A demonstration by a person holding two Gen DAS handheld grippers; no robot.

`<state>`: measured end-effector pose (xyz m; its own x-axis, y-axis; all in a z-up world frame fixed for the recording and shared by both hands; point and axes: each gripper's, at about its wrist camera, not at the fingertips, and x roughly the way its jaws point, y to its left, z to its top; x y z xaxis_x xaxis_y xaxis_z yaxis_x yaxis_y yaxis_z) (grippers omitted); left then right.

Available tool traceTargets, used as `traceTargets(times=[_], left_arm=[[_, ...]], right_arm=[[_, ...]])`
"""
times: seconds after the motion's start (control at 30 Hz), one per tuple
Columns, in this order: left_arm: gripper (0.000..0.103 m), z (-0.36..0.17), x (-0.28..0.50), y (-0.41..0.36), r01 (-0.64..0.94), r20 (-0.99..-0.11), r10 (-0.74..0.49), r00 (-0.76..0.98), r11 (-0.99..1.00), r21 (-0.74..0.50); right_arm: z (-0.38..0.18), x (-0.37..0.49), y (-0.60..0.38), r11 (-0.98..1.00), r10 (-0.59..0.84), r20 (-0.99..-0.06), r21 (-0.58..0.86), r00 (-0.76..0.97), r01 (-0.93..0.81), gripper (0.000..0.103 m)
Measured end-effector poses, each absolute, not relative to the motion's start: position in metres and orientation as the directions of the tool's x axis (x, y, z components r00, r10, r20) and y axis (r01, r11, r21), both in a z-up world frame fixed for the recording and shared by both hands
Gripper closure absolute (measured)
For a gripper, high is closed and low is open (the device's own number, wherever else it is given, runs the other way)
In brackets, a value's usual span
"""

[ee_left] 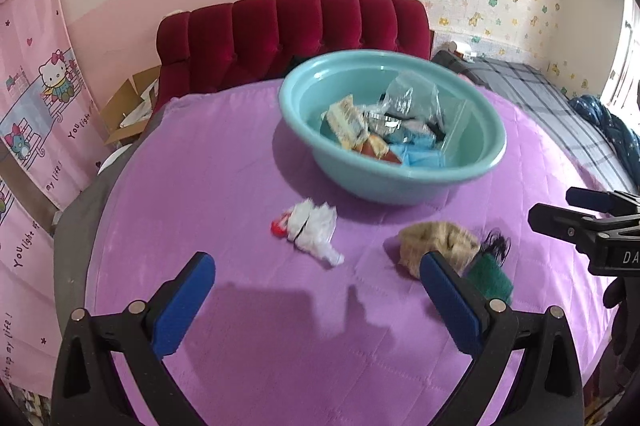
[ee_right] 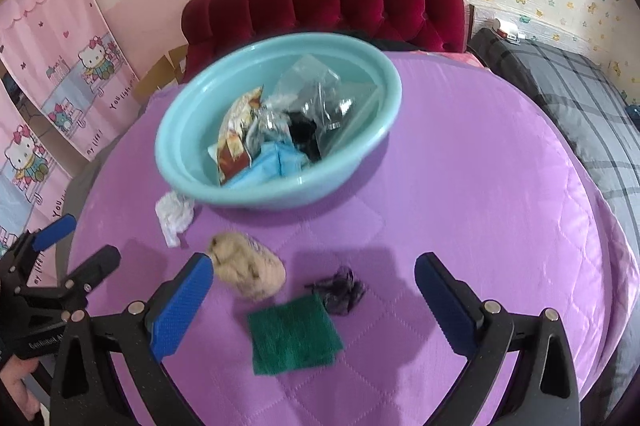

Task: Organize soft objects
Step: 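Withdraw both open grippers from the basin toward the remaining items, then grasp the green scouring pad with the right gripper while the left grasps the white crumpled bag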

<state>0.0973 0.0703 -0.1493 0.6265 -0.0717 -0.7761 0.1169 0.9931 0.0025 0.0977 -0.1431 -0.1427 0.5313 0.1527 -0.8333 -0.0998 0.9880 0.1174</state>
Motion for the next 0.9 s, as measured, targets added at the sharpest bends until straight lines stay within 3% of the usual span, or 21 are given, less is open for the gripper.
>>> traceTargets(times=[0.9], left_arm=[[0.0,-0.204,0.078,0.092,0.132,-0.822,-0.064,0.565,0.991,0.014]], right_arm=[[-0.216,0.06,-0.124,0.996,0.049,-0.876,0.007,0.479,-0.09,0.0]])
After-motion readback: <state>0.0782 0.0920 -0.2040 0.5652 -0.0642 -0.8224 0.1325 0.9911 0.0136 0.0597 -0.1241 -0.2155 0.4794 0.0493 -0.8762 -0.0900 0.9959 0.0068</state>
